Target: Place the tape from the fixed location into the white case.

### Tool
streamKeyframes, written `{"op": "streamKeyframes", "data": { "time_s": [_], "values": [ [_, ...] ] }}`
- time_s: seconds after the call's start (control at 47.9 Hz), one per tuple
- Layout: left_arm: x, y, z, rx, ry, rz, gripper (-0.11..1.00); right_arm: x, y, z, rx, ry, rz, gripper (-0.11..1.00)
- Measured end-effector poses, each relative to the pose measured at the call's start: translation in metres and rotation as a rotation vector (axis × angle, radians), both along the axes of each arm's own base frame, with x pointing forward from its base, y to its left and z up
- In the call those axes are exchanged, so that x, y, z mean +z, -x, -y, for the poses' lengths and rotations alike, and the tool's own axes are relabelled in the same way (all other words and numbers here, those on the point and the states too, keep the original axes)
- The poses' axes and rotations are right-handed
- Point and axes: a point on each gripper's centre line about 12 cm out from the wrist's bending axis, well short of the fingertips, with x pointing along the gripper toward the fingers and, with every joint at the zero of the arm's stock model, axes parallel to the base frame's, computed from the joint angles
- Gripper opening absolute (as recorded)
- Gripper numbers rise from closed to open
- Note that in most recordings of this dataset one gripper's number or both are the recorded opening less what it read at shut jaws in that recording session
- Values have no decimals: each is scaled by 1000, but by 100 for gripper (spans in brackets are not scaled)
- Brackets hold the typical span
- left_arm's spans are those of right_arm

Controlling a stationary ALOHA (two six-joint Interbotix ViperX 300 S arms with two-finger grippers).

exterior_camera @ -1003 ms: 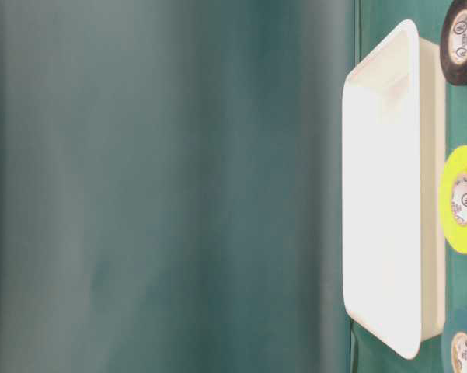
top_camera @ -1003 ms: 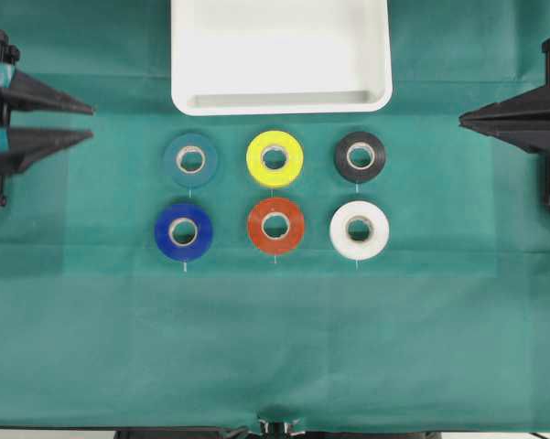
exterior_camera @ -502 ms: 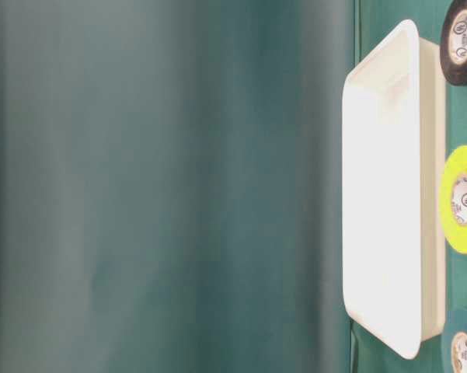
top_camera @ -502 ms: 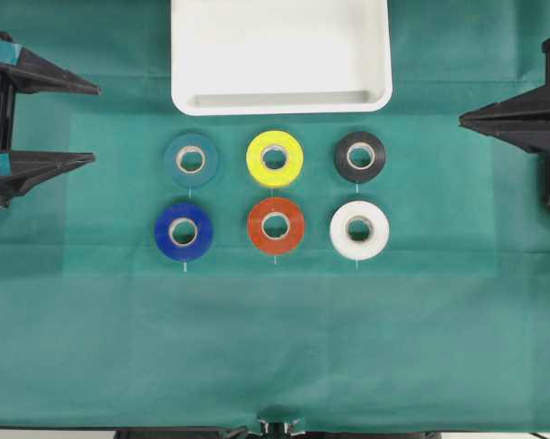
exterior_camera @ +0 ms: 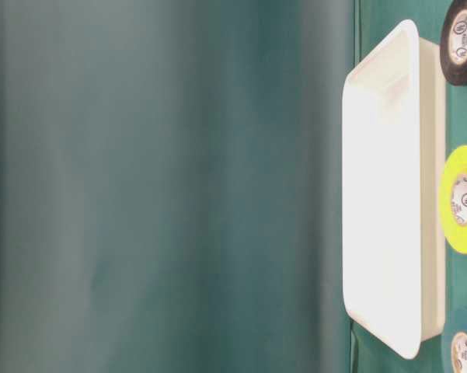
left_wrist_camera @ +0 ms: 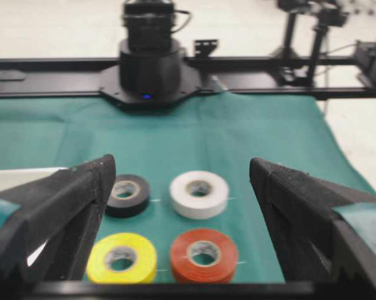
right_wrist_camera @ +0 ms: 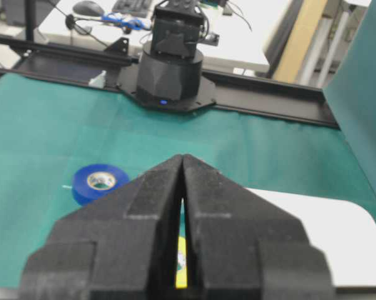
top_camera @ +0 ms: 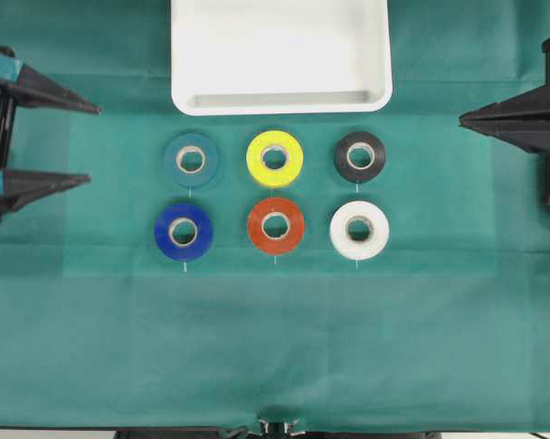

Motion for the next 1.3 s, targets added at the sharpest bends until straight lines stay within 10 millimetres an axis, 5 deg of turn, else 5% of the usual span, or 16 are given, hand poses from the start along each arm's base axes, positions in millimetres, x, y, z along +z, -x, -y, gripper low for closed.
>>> {"op": "streamKeyframes", "data": {
  "time_s": [0.815, 1.003, 1.296],
  "values": [
    [-1, -3, 13, -60, -3, -24, 99, -1, 0, 0, 1, 0, -12, 0],
    [1, -26, 16, -58, -16, -66, 99, -1, 0, 0, 0, 0, -12, 0],
    [9, -87, 22, -46, -24, -125, 99, -1, 0, 0, 0, 1, -12, 0]
  ]
}}
